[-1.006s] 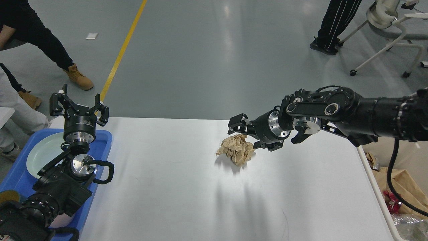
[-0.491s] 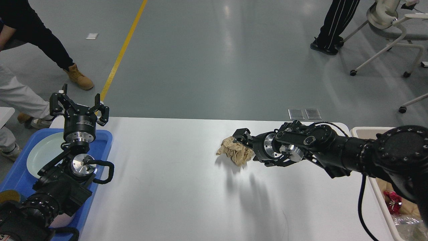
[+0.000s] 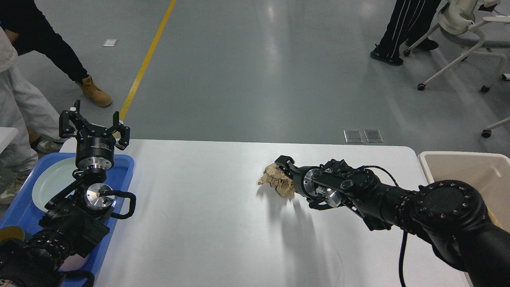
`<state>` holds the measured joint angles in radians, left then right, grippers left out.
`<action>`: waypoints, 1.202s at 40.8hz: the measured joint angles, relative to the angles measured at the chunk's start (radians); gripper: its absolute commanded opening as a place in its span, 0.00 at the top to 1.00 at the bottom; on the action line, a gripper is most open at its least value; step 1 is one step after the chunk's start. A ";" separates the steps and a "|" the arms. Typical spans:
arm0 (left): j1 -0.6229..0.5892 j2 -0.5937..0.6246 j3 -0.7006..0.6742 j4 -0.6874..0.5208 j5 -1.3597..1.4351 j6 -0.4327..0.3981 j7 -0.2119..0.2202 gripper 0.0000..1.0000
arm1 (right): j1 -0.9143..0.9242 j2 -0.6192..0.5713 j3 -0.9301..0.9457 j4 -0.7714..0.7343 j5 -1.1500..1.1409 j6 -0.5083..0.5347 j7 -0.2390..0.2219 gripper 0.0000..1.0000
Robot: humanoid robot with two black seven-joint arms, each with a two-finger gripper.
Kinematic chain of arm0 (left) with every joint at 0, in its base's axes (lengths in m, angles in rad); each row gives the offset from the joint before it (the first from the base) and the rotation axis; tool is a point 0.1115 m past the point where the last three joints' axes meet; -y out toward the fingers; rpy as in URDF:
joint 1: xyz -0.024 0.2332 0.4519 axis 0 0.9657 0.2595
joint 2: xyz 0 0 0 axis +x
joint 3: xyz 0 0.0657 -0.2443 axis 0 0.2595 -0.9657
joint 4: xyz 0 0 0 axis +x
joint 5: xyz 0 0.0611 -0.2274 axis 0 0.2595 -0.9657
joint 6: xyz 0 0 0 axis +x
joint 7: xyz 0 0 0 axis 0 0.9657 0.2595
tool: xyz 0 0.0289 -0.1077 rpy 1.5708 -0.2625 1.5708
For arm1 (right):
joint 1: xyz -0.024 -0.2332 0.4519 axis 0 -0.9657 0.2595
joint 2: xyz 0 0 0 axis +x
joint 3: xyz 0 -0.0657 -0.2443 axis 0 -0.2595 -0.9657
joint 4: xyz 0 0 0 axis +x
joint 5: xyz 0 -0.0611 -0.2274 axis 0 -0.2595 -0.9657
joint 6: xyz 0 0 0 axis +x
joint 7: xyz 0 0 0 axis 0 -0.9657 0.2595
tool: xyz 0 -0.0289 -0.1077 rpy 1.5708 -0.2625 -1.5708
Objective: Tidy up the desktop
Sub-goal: 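Lower the right gripper and grasp the beige napkin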
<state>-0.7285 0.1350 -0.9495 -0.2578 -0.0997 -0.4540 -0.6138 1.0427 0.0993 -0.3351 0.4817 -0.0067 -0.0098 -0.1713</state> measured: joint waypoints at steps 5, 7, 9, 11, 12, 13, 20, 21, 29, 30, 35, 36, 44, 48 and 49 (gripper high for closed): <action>0.000 0.000 0.000 0.000 0.000 0.000 0.000 0.04 | -0.004 0.008 0.010 -0.007 0.000 -0.001 0.000 0.00; 0.000 0.000 0.000 0.000 0.000 0.000 0.000 0.03 | -0.008 0.011 0.011 -0.018 0.000 -0.001 0.001 0.00; 0.000 0.000 0.000 0.000 0.000 0.000 0.000 0.04 | -0.013 0.016 0.012 -0.035 0.000 -0.001 0.001 0.00; 0.000 0.000 0.000 0.000 0.000 0.000 0.000 0.04 | -0.019 0.020 0.013 -0.048 0.002 -0.001 0.001 0.00; 0.000 0.000 0.000 0.000 0.000 0.000 0.000 0.03 | -0.022 0.024 0.013 -0.055 0.003 -0.001 0.001 0.00; 0.000 0.000 0.000 0.000 0.000 0.000 0.000 0.04 | -0.025 0.026 0.015 -0.058 0.004 -0.001 0.001 0.00; 0.000 0.000 0.000 0.000 0.000 0.000 0.000 0.03 | -0.046 0.032 0.024 -0.064 0.005 -0.001 0.008 0.16; 0.000 0.000 0.000 0.000 0.000 0.000 0.000 0.03 | -0.048 0.034 0.024 -0.064 0.005 -0.001 0.011 0.21; 0.000 0.000 0.000 0.000 0.000 0.000 0.000 0.03 | -0.060 0.054 0.025 -0.061 0.005 -0.039 0.062 0.28; 0.000 0.000 0.000 0.000 0.000 0.000 0.000 0.04 | -0.062 0.056 0.025 -0.059 0.004 -0.049 0.065 0.29; 0.000 0.000 0.000 0.000 0.000 0.000 0.000 0.04 | -0.082 0.069 0.025 -0.050 -0.007 -0.118 0.071 0.48; 0.000 0.000 0.000 0.000 0.000 0.000 0.000 0.04 | -0.086 0.072 0.024 -0.047 -0.009 -0.129 0.072 0.57; 0.000 0.000 0.000 0.000 0.000 0.000 0.000 0.03 | -0.101 0.080 -0.002 -0.005 -0.076 -0.173 0.102 0.84; 0.000 0.000 0.000 0.000 0.000 0.000 0.000 0.03 | -0.103 0.080 -0.008 0.015 -0.104 -0.175 0.104 0.97; 0.000 0.000 0.000 0.000 0.000 0.000 0.000 0.03 | -0.103 0.080 -0.009 0.020 -0.108 -0.176 0.104 0.99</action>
<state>-0.7280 0.1350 -0.9495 -0.2577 -0.0997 -0.4540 -0.6138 0.9395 0.1793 -0.3444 0.5012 -0.1152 -0.1854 -0.0668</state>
